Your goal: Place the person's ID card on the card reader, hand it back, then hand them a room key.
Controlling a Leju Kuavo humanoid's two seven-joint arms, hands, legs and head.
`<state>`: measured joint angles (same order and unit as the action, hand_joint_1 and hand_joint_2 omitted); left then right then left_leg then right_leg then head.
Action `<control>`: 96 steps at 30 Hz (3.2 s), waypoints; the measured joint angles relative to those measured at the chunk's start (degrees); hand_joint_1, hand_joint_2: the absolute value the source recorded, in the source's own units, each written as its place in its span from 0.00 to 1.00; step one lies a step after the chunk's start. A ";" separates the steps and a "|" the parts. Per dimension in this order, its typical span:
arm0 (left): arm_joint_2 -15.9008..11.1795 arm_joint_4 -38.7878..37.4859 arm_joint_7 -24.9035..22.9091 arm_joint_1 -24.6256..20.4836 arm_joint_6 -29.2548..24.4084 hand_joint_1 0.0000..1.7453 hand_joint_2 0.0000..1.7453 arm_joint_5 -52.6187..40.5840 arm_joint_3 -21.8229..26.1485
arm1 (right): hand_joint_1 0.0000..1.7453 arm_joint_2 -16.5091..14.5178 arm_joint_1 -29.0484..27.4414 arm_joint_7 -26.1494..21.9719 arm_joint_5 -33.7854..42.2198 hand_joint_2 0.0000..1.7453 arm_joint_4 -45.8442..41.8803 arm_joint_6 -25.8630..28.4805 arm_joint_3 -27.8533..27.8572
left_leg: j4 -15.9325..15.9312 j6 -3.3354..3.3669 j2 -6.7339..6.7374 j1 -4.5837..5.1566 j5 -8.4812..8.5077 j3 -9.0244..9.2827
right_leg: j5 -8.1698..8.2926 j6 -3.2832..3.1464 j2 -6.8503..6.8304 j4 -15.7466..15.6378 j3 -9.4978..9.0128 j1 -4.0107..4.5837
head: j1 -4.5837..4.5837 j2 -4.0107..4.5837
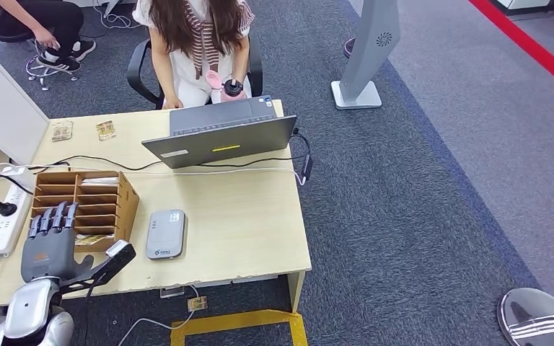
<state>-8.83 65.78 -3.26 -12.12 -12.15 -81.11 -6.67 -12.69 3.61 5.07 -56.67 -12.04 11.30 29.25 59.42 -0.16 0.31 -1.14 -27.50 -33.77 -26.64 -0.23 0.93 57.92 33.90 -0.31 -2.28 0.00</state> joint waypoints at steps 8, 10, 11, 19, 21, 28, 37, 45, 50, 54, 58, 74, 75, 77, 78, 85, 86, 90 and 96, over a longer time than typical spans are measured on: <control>0.34 -0.02 0.20 -0.16 0.03 0.00 1.00 -0.15 0.00 | 0.00 -0.03 0.01 0.00 -0.03 1.00 0.00 0.00 0.04 | 0.00 0.00 0.00 0.00 0.00 0.00 | 0.00 0.00 0.00 0.00 0.00 0.00 | -0.01 0.00; 0.42 -0.02 0.20 -0.16 0.04 0.50 1.00 -0.15 0.00 | 0.00 -0.03 0.01 0.00 -0.02 1.00 0.00 0.00 0.05 | 0.00 0.00 0.00 0.00 0.00 0.00 | 0.00 0.00 0.00 0.00 0.00 0.00 | -0.01 0.00; 0.45 -0.02 0.21 -0.16 0.04 0.75 1.00 -0.15 0.00 | 0.00 -0.03 0.01 -0.01 -0.02 1.00 0.00 0.00 0.05 | 0.00 0.00 0.00 0.00 0.00 0.00 | 0.00 0.00 0.00 0.00 0.00 0.00 | 0.00 0.00; 0.48 -0.02 1.15 -0.15 0.11 1.00 1.00 1.17 0.00 | 0.00 -0.03 0.01 -0.09 0.17 1.00 0.00 -0.15 0.21 | 0.00 0.00 0.00 0.00 0.00 0.00 | 0.00 0.00 0.00 0.00 0.00 0.00 | 0.00 0.00; 0.48 -0.03 1.25 -0.15 0.17 1.00 1.00 1.33 0.00 | 0.00 -0.03 0.01 -0.09 0.19 1.00 0.00 -0.15 0.31 | 0.00 0.00 0.00 0.00 0.00 0.00 | 0.00 0.00 0.00 0.00 0.00 0.00 | 0.00 0.00; 0.48 -0.04 1.39 -0.36 0.51 1.00 1.00 1.56 0.00 | 0.00 -0.03 0.02 -0.09 0.19 1.00 0.00 -0.16 0.61 | 0.00 0.00 0.00 0.00 0.00 0.00 | 0.00 0.00 0.00 0.00 -0.01 0.00 | 0.00 0.00; 0.48 -0.04 1.90 -0.42 0.56 1.00 1.00 2.72 0.00 | 0.00 -0.07 0.03 -0.07 0.16 1.00 0.00 -0.17 1.03 | 0.00 0.00 0.00 0.00 0.00 0.00 | 0.00 0.00 0.00 0.00 -0.01 0.00 | 0.01 0.00; 0.49 1.73 3.06 -0.25 -1.40 1.00 1.00 3.58 -0.01 | 0.00 -0.10 0.04 -0.09 0.26 1.00 0.00 -0.14 1.54 | 0.00 0.00 -0.01 0.00 0.00 0.00 | 0.00 0.00 0.00 0.00 -0.01 0.00 | 0.00 0.00; 0.49 8.08 3.73 0.51 -1.29 1.00 1.00 4.75 -0.08 | 0.00 -0.21 0.03 -0.08 0.67 1.00 0.00 -0.05 2.19 | 0.00 0.00 0.00 0.00 0.00 -0.01 | 0.00 0.00 0.00 0.00 0.00 0.00 | -0.01 0.00; 0.46 14.44 4.66 1.74 -1.67 1.00 1.00 5.28 -0.91 | 0.00 -0.32 0.02 0.09 0.89 1.00 0.00 0.03 2.78 | 0.00 0.00 -0.01 0.00 0.00 -0.01 | 0.00 0.00 0.00 0.00 0.00 0.00 | 0.01 0.00; 0.41 21.19 4.88 2.64 -1.51 1.00 1.00 6.00 -2.45 | 0.00 -0.41 0.03 0.32 0.77 1.00 -0.02 0.04 3.22 | 0.00 0.00 -0.02 0.00 0.00 0.00 | 0.00 0.00 -0.01 0.00 0.00 0.00 | 0.00 0.00; 0.54 1.01 1.91 -21.97 -6.55 1.00 1.00 5.12 -2.21 | 0.00 -0.42 0.33 0.32 -3.61 1.00 -0.02 -1.09 3.26 | 0.01 -0.10 -0.22 -0.05 0.26 0.02 | 0.18 -0.17 -0.20 0.05 -0.05 0.06 | -0.04 0.00; 0.51 -1.34 1.55 -23.79 -6.81 1.00 1.00 4.10 -2.19 | 0.00 -0.42 0.34 0.33 -3.75 1.00 -0.02 -1.16 3.25 | 0.01 -0.11 -0.22 -0.05 0.26 0.02 | 0.18 -0.17 -0.20 0.06 -0.05 0.07 | -0.04 0.00; 0.46 -5.82 0.92 -27.12 -7.04 1.00 1.00 2.17 -2.19 | 0.00 -0.42 0.36 0.34 -3.97 1.00 -0.02 -1.28 3.23 | 0.02 -0.11 -0.22 -0.05 0.27 0.01 | 0.18 -0.17 -0.19 0.06 -0.05 0.07 | -0.03 0.00; 0.45 -7.57 0.69 -28.49 -7.00 1.00 1.00 1.34 -2.19 | 0.00 -0.42 0.36 0.33 -4.05 1.00 -0.02 -1.32 3.22 | 0.02 -0.11 -0.22 -0.05 0.26 0.01 | 0.18 -0.17 -0.19 0.06 -0.05 0.07 | -0.03 0.00; 0.42 -15.71 -0.85 -35.28 -3.71 1.00 1.00 -3.67 -2.19 | 0.00 -0.42 0.38 0.32 -4.60 1.00 -0.02 -1.61 2.84 | 0.01 -0.10 -0.20 -0.05 0.25 0.00 | 0.17 -0.17 -0.16 0.05 -0.03 0.07 | -0.04 0.00; 0.41 -16.27 -0.87 -35.87 -3.47 1.00 1.00 -4.02 -2.19 | 0.00 -0.42 0.38 0.32 -4.60 1.00 -0.02 -1.65 2.78 | 0.01 -0.10 -0.20 -0.05 0.25 0.00 | 0.17 -0.17 -0.16 0.05 -0.03 0.07 | -0.04 0.00; 0.40 -17.72 -1.28 -37.39 -2.80 0.64 1.00 -4.79 -2.20 | 0.00 -0.42 0.38 0.27 -4.62 1.00 -0.02 -1.70 2.69 | 0.01 -0.10 -0.19 -0.05 0.25 0.00 | 0.17 -0.17 -0.15 0.05 -0.03 0.07 | -0.03 0.00; 0.43 -18.32 -2.36 -37.70 -3.08 0.00 1.00 -4.98 -2.20 | 0.00 -0.42 0.39 0.26 -4.78 1.00 -0.02 -1.70 2.67 | 0.01 -0.10 -0.18 -0.05 0.25 0.00 | 0.17 -0.17 -0.14 0.05 -0.03 0.08 | -0.04 0.00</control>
<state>-8.40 47.46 -5.62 -49.83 -15.23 -86.09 -8.87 -13.11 4.00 5.33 -61.45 -12.07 9.60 31.92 59.44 -0.26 0.13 -1.20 -27.25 -33.77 -26.47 -0.41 0.79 57.98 33.87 -0.23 -2.32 0.00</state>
